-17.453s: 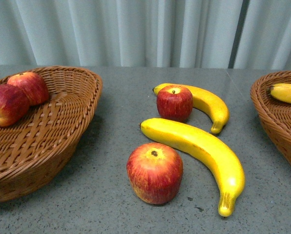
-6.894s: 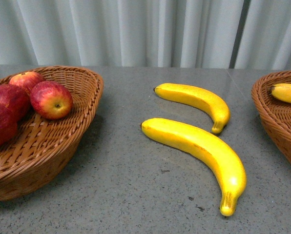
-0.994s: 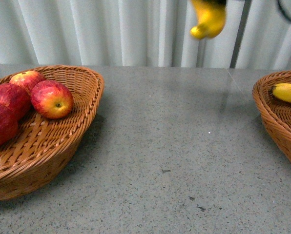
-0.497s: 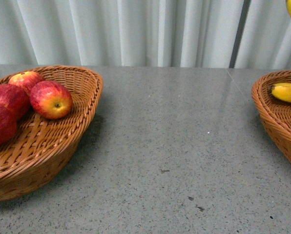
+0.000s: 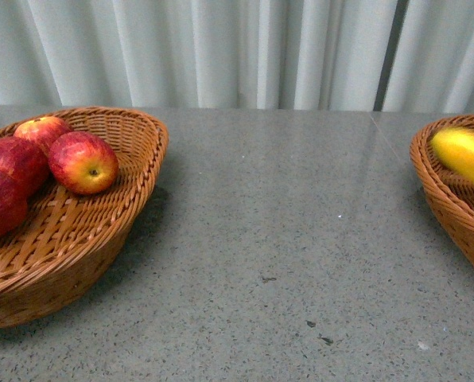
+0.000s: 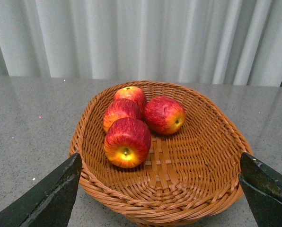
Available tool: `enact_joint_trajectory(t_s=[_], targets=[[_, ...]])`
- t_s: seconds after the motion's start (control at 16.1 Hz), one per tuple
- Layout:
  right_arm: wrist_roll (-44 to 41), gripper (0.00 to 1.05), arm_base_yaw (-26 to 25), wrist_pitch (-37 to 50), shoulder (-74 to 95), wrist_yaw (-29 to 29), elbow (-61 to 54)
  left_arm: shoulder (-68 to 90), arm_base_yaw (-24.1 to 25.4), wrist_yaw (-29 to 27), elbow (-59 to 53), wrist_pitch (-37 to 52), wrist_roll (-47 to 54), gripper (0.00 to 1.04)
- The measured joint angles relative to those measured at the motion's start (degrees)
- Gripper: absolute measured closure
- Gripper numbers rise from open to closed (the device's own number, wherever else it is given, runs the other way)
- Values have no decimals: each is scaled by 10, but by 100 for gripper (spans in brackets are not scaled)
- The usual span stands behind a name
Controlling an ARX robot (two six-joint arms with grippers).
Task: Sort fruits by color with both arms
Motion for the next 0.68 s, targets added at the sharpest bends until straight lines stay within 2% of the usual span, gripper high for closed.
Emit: enact_joint_trajectory(t_s=[0.19,0.25,0.31,0.56,0.62,0.68], targets=[[10,9,15,5,-50,-28,-1,0,0,0,0,0,0,7],[20,4,19,18,-67,-35,-1,0,0,0,0,0,0,7],[31,7,23,31,-85,-44,-1,0,0,0,0,0,0,7],[134,7,36,69,-196,-91,-23,0,0,0,0,0,0,7],[186,14,64,144,-250,-7,-63,0,0,0,0,0,0,7],[232,27,76,154,-325,91,-118,0,0,0,0,0,0,7]])
